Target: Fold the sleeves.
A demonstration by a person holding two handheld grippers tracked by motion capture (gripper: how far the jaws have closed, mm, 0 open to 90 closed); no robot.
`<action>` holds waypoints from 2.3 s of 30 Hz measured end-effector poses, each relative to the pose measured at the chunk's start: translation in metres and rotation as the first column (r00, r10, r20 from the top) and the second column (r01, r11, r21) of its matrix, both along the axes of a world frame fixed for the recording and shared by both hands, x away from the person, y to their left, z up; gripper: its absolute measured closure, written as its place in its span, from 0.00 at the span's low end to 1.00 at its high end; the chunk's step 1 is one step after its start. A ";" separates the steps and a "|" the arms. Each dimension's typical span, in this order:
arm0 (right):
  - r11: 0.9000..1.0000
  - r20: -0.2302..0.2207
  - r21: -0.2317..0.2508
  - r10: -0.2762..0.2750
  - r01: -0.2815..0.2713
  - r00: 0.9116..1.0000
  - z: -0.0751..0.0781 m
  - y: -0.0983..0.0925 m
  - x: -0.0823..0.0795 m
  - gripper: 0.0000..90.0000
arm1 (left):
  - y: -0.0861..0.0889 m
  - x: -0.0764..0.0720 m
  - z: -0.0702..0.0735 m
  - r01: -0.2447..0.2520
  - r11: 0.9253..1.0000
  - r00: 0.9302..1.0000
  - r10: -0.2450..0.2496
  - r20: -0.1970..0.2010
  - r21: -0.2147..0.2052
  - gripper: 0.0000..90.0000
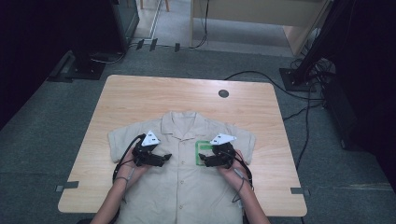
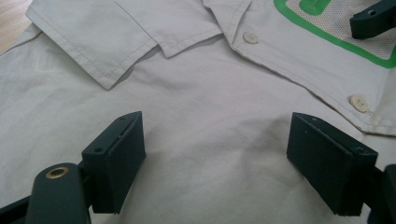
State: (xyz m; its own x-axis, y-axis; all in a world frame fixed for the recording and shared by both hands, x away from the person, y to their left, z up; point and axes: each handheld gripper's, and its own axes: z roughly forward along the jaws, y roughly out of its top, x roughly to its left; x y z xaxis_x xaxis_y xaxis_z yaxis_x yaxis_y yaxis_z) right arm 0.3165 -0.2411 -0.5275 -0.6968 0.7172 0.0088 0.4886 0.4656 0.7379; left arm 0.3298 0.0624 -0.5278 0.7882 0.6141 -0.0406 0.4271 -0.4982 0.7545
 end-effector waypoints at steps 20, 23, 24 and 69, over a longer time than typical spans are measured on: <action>1.000 -0.001 0.002 0.000 0.000 1.000 0.000 0.000 0.000 0.21 | -0.003 -0.002 0.000 -0.017 0.999 1.000 0.016 0.021 0.030 0.22; 1.000 -0.002 0.002 -0.006 0.006 1.000 0.000 0.000 -0.001 0.21 | -0.003 -0.002 0.000 -0.017 0.999 1.000 0.016 0.021 0.031 0.22; 1.000 -0.002 0.003 -0.009 0.009 1.000 0.000 0.001 -0.001 0.21 | -0.003 -0.002 0.000 -0.017 0.999 1.000 0.016 0.021 0.030 0.22; 1.000 -0.001 0.004 -0.009 0.009 1.000 0.000 0.001 -0.001 0.21 | -0.003 -0.002 0.000 -0.022 0.999 1.000 0.021 0.022 0.030 0.22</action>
State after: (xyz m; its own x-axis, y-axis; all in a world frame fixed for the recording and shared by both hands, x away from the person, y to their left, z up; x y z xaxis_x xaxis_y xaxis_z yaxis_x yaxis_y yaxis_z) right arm 0.3155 -0.2403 -0.5274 -0.6904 0.7233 0.0123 0.4934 0.4584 0.7392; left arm 0.3282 0.0594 -0.5281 0.7752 0.6318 -0.0054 0.4220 -0.5114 0.7485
